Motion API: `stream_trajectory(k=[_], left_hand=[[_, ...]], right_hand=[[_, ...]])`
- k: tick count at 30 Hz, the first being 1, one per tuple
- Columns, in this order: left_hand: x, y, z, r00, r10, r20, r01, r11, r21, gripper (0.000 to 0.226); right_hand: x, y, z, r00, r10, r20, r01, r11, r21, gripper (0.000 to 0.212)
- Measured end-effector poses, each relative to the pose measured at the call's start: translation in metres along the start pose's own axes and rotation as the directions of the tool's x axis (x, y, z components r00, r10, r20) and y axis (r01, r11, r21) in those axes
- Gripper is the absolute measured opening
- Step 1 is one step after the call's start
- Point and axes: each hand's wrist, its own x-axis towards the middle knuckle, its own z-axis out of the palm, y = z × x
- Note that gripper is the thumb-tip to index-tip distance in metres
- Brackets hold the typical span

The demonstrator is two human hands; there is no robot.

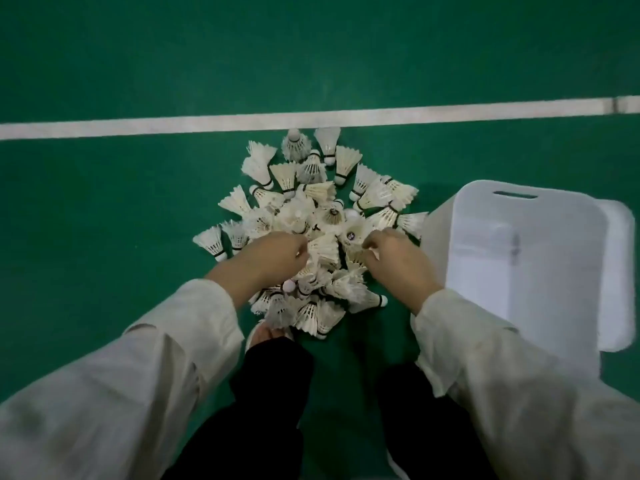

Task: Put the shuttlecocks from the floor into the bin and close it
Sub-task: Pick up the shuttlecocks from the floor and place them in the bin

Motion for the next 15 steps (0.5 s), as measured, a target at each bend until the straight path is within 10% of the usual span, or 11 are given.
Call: stream_trajectory(k=[15], left_hand=[[0.092,-0.024,0.074,0.933,0.246,-0.261,-0.209,0.965,0.161,0.029]], right_hand=[[0.080,0.037,0.113,0.931,-0.146,-0.336,0.145,0.989,-0.028,0.031]])
